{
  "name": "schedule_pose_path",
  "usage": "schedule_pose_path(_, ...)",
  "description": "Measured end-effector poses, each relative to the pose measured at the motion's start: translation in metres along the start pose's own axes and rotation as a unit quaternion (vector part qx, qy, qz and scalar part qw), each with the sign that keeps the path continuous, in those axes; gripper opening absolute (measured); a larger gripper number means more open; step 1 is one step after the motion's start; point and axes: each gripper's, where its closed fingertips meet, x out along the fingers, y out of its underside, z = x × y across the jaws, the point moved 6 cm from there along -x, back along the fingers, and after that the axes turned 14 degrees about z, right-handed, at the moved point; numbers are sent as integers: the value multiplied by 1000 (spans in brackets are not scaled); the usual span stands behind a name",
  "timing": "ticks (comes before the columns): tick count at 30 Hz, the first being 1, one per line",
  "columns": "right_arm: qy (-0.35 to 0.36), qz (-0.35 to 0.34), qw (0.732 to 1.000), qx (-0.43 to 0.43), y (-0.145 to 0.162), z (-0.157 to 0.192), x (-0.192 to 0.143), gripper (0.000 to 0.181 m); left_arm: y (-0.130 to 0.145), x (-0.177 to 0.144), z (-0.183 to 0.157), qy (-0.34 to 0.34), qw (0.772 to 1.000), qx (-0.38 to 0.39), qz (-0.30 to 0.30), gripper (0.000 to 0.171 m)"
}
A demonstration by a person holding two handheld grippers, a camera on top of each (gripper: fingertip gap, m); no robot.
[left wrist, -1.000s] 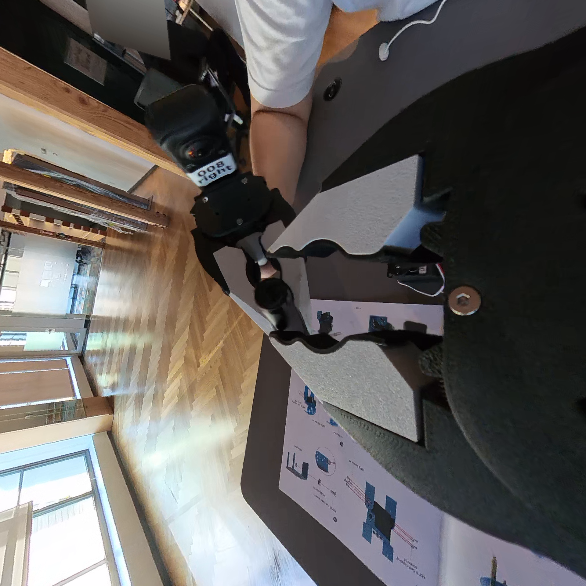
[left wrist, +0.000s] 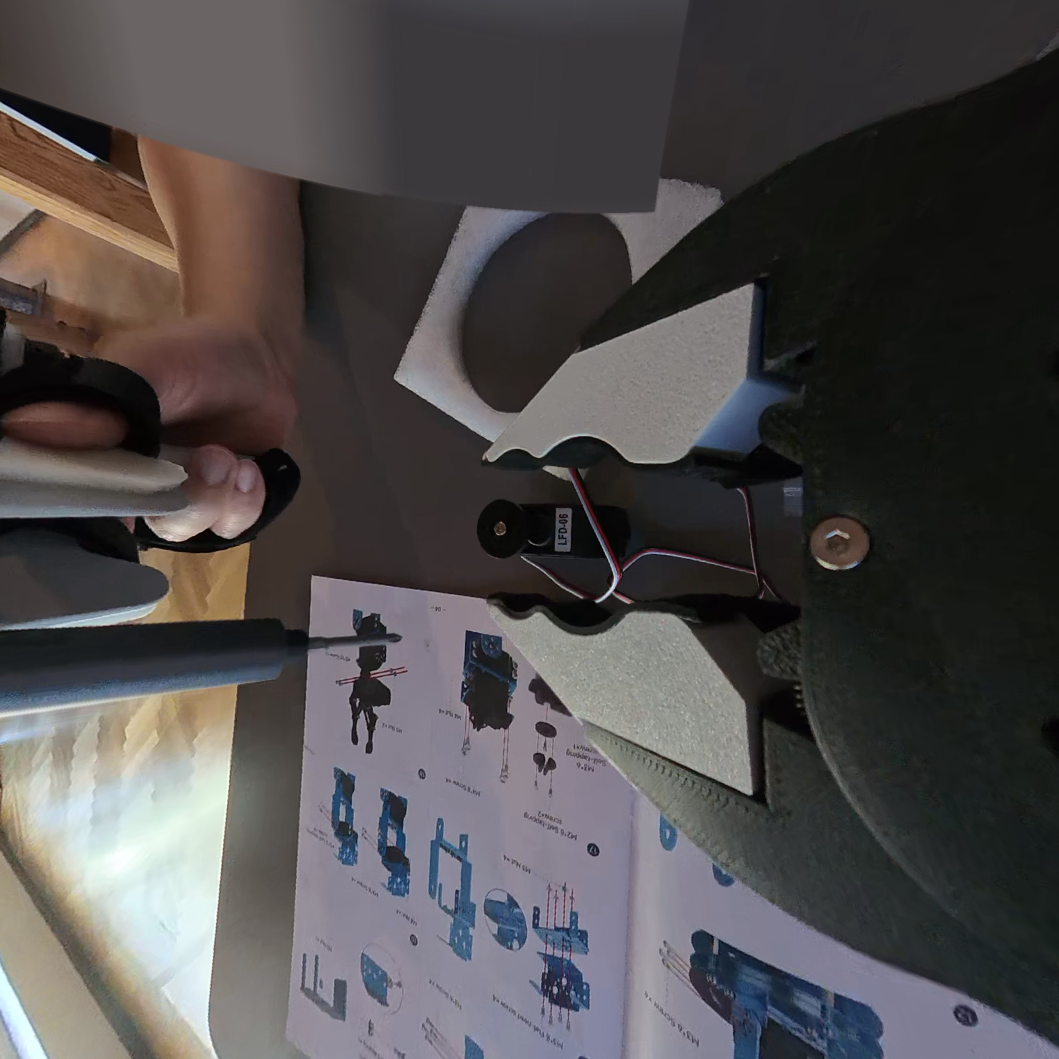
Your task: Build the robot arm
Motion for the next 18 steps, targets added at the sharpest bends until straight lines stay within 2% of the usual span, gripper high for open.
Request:
schedule_pose_path(7,9,-3,1000,-3,3,-4,0,15,1,-7,7,13,1000,-1,-18,43)
schedule_pose_path(15,37,-52,997,34,1,-22,-13,15,-26,-83,27,-15,985,-29,-170,43)
schedule_pose_path(18,37,-57,997,29,0,-22,-14,15,-36,-102,25,-27,979,-46,-198,48)
